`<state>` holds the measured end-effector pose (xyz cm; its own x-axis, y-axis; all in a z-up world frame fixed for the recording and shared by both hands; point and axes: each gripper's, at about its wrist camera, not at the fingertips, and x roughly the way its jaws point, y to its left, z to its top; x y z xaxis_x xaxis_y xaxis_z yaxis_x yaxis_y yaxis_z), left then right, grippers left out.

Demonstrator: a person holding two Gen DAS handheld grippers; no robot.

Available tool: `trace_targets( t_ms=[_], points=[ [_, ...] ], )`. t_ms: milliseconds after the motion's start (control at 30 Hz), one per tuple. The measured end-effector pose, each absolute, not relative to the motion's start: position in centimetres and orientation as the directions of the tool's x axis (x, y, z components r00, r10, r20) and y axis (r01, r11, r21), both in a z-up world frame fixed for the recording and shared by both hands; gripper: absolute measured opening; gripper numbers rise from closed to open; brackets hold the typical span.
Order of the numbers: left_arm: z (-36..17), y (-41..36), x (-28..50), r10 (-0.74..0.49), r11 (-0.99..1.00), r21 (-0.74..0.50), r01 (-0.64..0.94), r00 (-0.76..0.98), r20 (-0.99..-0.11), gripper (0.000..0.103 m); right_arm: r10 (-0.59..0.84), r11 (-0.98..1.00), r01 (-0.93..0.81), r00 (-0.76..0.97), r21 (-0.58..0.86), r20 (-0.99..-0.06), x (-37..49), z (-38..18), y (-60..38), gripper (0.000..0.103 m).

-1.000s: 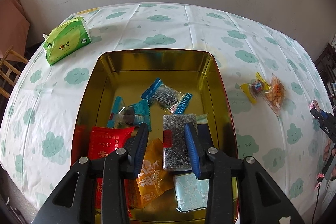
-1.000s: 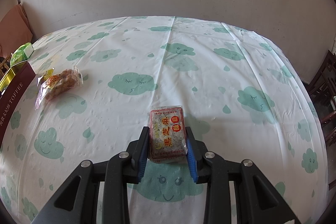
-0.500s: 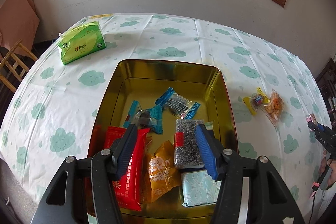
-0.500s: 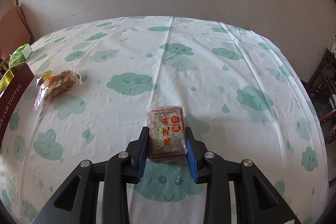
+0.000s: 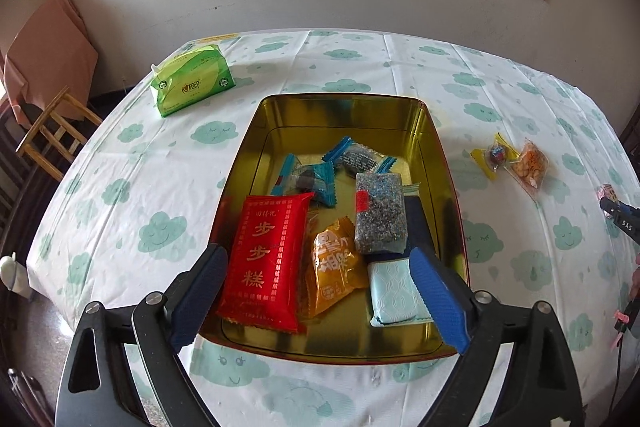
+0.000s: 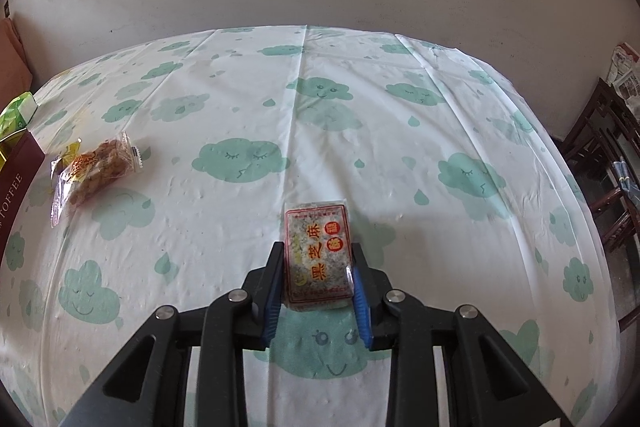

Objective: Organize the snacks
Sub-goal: 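Carry the small red-and-white box into the tin and open the right tool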

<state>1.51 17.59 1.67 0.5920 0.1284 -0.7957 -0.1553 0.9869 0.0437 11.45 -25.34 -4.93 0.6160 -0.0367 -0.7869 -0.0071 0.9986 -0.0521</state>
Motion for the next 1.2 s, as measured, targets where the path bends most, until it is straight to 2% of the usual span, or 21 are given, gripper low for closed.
trace_targets(
  t_ms=[267, 600, 867, 1200],
  points=[
    [2.4, 19.9, -0.5, 0.163, 0.969, 0.010, -0.247, 0.607, -0.777, 0.094, 0.055, 0.998, -0.056, 0.633, 0.025, -0.773, 9.8, -2.4, -21.3, 0.030],
    [2.5, 23.7, -2.5, 0.202, 0.939, -0.021, -0.344, 0.596, -0.777, 0.094, 0.301, 0.935, -0.339, 0.620, 0.098, -0.725, 6.6, 1.9, -8.2, 0.030],
    [2.0, 26.3, -3.9, 0.223, 0.917, -0.033, -0.399, 0.578, -0.785, 0.095, 0.495, 0.823, -0.528, 0.489, 0.208, -0.718, 4.5, 3.4, 1.4, 0.030],
    [1.3, 28.0, -4.9, 0.243, 0.907, -0.019, -0.420, 0.561, -0.791, 0.095, 0.480, 0.771, -0.618, 0.407, 0.152, -0.777, 3.7, 1.1, 8.1, 0.030]
  ],
)
